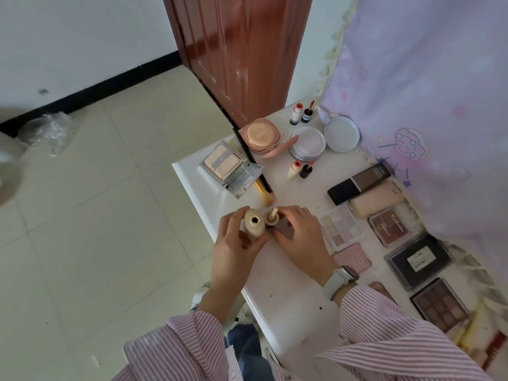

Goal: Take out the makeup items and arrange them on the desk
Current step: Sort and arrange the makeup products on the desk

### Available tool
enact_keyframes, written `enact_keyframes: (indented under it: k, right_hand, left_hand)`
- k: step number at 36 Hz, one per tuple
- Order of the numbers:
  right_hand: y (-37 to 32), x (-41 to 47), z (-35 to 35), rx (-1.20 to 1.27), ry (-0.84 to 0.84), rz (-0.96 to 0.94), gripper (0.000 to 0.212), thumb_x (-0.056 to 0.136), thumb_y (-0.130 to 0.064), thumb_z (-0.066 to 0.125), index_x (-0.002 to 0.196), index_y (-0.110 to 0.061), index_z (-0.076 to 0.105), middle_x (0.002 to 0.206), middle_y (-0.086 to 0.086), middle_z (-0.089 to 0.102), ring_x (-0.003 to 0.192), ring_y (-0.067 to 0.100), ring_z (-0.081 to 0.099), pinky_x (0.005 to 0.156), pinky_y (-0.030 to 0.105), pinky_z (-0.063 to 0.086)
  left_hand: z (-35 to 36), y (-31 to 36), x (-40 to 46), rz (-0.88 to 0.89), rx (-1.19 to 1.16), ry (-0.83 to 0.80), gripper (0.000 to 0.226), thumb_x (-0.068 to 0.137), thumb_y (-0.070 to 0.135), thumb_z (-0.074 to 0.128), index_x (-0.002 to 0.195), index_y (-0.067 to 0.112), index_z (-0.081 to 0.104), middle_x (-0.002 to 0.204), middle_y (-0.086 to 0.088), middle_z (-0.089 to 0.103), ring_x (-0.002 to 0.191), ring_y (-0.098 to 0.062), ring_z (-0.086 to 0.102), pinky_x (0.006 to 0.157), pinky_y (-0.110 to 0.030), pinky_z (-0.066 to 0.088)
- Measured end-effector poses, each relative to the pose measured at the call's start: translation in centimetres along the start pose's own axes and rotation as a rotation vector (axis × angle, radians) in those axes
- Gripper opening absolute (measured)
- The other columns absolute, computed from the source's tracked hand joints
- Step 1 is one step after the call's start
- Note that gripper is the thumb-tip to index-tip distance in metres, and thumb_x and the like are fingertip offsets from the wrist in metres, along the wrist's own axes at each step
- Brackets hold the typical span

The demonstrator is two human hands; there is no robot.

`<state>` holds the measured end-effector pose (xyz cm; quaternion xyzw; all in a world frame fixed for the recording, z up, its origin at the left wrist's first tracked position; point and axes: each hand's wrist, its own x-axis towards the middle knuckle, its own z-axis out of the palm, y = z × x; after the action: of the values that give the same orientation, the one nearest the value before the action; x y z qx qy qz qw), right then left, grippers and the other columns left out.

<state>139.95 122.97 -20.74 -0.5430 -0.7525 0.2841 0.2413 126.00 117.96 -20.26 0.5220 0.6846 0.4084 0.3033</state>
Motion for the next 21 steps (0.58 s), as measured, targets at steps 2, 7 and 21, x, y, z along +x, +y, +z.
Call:
enact_keyframes:
  k: [2,7,21]
  right_hand:
    - [0.0,0.0,-0.1,-0.006,-0.020,-0.008,0.038,0.081,-0.044,0.048,0.104,-0.016,0.061,0.096,0.001,0.064,0.083,0.012,0.049,0.070,0.021,0.032]
    - [0.1,-0.7,-1.2,0.060,-0.094,0.029,0.052,0.080,-0.047,0.045,0.121,-0.015,0.053,0.111,0.000,0.058,0.095,0.007,0.048,0.081,0.021,0.041]
    - [4.6,4.2,-10.8,-0.759,-0.207,0.104,0.051,0.075,-0.019,0.056,0.126,-0.014,0.051,0.131,0.012,0.047,0.124,0.034,0.037,0.100,0.048,0.030]
  left_hand:
    - [0.2,0.1,0.0,-0.011,0.003,0.020,0.055,0.070,0.021,0.080,0.119,0.015,0.055,0.109,0.008,0.048,0.075,-0.006,0.057,0.066,-0.004,0.043]
    - [0.7,0.5,-0.3,-0.035,0.040,0.066,0.067,0.070,0.035,0.076,0.127,0.013,0.050,0.115,0.009,0.045,0.075,-0.006,0.056,0.066,-0.010,0.044]
    - [2.0,-1.7,-3.3,-0.072,0.518,0.094,0.087,0.077,0.066,0.040,0.140,0.008,0.025,0.147,-0.014,0.032,0.139,-0.025,0.015,0.112,-0.052,0.012]
